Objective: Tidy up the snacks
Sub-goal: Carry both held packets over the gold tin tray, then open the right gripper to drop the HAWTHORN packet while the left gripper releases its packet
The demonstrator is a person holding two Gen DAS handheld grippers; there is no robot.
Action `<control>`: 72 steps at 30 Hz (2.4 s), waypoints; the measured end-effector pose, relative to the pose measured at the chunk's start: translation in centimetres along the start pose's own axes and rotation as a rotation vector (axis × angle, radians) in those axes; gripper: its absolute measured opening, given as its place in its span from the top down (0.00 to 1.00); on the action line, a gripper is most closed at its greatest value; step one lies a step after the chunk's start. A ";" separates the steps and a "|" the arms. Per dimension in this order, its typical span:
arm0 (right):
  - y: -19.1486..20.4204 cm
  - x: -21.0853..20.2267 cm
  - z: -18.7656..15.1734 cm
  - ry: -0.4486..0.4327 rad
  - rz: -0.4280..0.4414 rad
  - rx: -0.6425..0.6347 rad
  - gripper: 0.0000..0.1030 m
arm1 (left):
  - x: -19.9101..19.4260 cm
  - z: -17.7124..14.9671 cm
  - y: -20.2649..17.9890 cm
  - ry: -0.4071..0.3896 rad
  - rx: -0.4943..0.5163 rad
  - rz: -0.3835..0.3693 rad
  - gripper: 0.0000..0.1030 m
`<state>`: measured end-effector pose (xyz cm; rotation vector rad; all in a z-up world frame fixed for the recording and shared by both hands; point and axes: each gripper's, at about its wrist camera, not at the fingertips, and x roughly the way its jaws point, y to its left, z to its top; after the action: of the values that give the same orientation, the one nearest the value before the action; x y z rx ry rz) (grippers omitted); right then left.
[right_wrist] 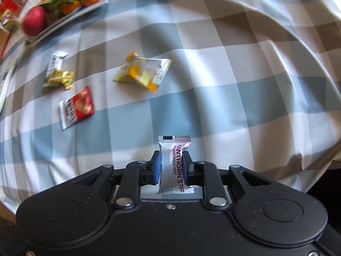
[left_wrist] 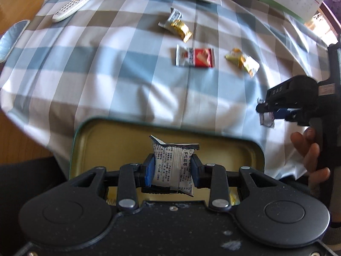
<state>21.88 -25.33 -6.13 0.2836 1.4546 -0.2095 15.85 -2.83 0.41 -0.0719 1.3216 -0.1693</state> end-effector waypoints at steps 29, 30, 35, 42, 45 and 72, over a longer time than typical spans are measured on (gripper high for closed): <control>0.9 -5.3 -11.7 -0.169 0.179 -0.258 0.67 | 0.1 -7.5 -2.1 -0.038 0.047 0.085 0.66; 0.9 -5.4 -11.7 -0.169 0.179 -0.264 0.67 | 0.2 -7.5 -2.2 -0.039 0.049 0.091 0.66; 1.3 -5.4 -11.9 -0.156 0.177 -0.294 0.67 | 0.4 -7.4 -2.3 -0.043 0.055 0.114 0.66; 1.7 -5.3 -12.0 -0.165 0.144 -0.314 0.67 | 0.6 -7.6 -2.4 -0.047 0.069 0.131 0.66; 1.7 -5.3 -12.0 -0.160 0.143 -0.311 0.67 | 0.7 -7.7 -2.4 -0.049 0.070 0.136 0.66; 1.9 -4.4 -11.8 -0.133 0.107 -0.286 0.67 | 1.3 -6.6 -1.6 -0.054 0.075 0.177 0.66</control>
<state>10.85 -19.98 -2.77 0.1111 1.3138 0.0664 9.66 -4.33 -2.20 0.1030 1.2598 -0.0656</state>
